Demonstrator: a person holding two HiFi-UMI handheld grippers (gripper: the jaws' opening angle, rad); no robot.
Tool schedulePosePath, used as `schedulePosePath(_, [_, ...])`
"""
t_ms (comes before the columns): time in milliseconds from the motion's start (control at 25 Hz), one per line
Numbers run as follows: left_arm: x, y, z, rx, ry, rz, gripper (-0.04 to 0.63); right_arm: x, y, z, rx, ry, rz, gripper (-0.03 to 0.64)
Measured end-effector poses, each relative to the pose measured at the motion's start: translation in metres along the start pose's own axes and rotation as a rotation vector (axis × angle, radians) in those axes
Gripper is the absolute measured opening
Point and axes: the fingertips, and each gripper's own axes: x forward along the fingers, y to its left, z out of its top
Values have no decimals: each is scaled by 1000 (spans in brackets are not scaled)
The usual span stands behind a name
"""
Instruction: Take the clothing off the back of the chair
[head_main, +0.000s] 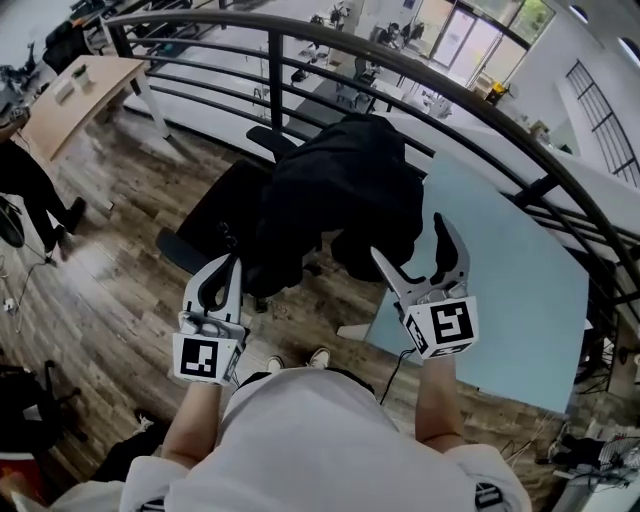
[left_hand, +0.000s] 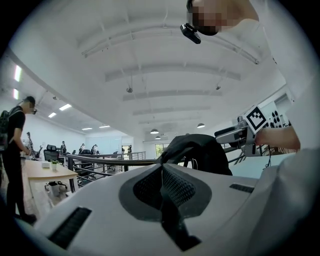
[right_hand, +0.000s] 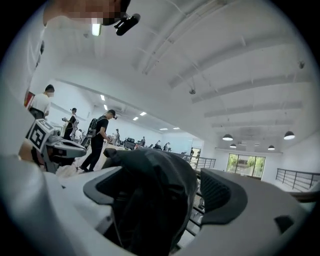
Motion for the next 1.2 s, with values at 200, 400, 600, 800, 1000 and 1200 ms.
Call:
schedulePosePath(200, [-7, 9, -2, 0, 10, 36, 28, 26, 5, 19, -67, -12, -14, 522])
schedulePosePath(400, [-14, 21, -5, -5, 20, 72, 28, 53, -4, -32, -119, 183, -47, 541])
schedulePosePath(600, [-22, 29, -8, -7, 32, 102, 28, 70, -28, -56, -9, 242, 47, 541])
schedulePosePath(800, [-25, 37, -3, -2, 32, 130, 28, 102, -37, -72, 65, 300, 187, 543])
schedulePosePath(1000, [-30, 45, -5, 1, 41, 162, 28, 120, -22, -84, 180, 322, 396, 543])
schedulePosePath(1200, [-35, 47, -3, 5, 42, 175, 28, 123, -4, -79, 182, 243, 485, 524])
